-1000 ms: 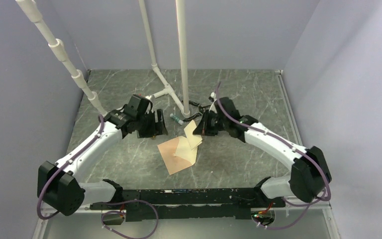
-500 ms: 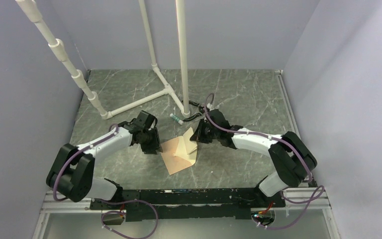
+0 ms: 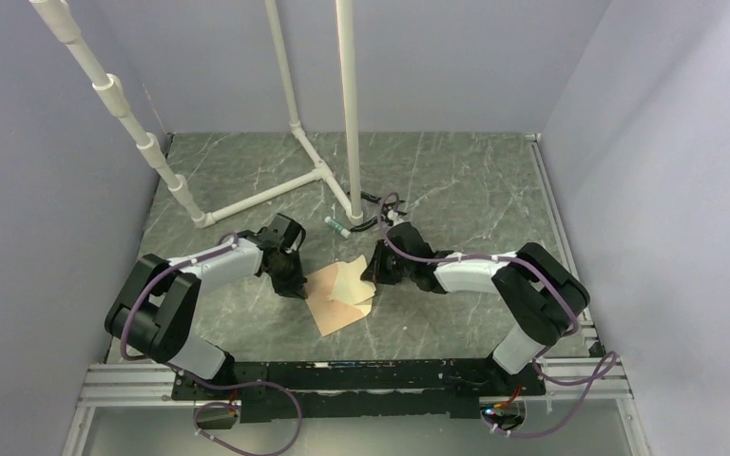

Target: Place the letter into the envelope and seal it

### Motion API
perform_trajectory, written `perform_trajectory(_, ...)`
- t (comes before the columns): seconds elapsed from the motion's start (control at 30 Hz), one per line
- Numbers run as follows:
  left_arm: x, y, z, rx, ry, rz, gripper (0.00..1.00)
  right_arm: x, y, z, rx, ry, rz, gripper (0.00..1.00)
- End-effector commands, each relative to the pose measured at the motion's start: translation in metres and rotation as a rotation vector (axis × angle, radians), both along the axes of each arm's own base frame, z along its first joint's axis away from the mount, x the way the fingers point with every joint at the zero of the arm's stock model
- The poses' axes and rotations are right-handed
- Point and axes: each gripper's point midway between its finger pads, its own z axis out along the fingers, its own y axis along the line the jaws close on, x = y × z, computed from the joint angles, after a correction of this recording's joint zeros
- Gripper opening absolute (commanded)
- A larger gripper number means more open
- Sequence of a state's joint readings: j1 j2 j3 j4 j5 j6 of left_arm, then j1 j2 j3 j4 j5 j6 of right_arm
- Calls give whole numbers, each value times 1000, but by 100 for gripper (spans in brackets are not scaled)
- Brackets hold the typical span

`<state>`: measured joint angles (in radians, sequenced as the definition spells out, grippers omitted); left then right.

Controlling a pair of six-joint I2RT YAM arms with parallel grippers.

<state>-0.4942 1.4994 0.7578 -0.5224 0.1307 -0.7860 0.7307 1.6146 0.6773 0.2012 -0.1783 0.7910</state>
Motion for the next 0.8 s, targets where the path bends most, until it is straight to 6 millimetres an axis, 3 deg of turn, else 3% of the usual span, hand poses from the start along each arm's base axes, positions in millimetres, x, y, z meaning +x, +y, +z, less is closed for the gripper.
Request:
perform_trajectory(0.0,-12,13,-20,83,66,30,11,3,10,4,15,-52,3,0)
perform_trajectory(0.4,-18,8,-24,57,85,53,8,-13,25,3,49,5,9,0)
perform_trajectory(0.77,-17,-6,-16,-27,77,52,8,-19,52,2,115,13,94,0)
